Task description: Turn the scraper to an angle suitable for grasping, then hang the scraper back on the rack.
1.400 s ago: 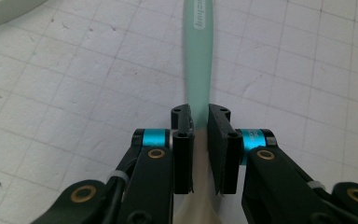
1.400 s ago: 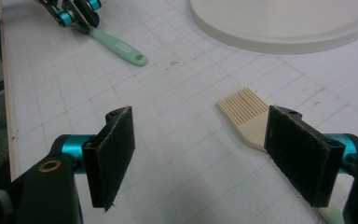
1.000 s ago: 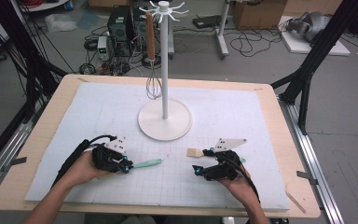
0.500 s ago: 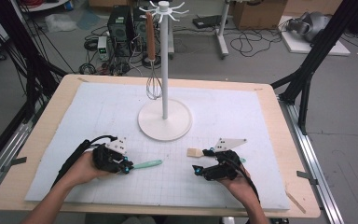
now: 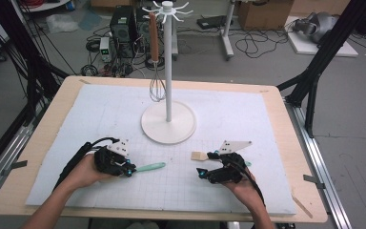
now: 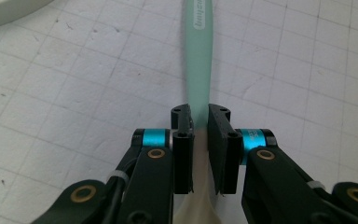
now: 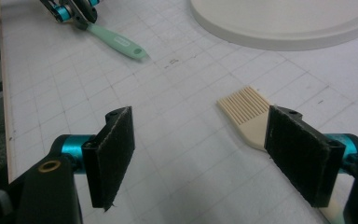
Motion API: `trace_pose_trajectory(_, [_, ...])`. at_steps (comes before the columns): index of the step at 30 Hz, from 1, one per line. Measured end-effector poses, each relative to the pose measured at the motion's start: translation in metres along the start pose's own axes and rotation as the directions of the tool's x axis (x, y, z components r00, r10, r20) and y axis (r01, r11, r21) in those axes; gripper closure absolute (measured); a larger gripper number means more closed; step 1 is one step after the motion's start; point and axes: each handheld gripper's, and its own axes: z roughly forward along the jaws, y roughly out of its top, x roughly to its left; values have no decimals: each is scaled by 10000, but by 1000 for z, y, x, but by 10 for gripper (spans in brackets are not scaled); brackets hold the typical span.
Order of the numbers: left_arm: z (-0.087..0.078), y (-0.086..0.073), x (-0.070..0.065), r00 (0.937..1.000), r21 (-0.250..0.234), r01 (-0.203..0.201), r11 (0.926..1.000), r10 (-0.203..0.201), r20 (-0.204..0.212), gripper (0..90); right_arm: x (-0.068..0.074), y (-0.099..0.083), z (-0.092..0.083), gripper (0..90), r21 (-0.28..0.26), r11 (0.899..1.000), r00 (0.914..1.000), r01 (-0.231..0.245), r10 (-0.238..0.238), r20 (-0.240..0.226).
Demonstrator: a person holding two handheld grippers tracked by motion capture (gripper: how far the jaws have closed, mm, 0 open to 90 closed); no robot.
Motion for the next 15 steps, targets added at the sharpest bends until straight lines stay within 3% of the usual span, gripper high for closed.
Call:
trace_pose_trajectory(7, [-3,0,1,10000,3,-64,10000,64,-37,801,0,0,1,232,21,10000,10000,5,-5,1])
trace_pose_trajectory(15, [-7,0,1,9999,-247,123,9996,-122,21,801,1,1,1,232,-49,10000,10000,53,-53,-17])
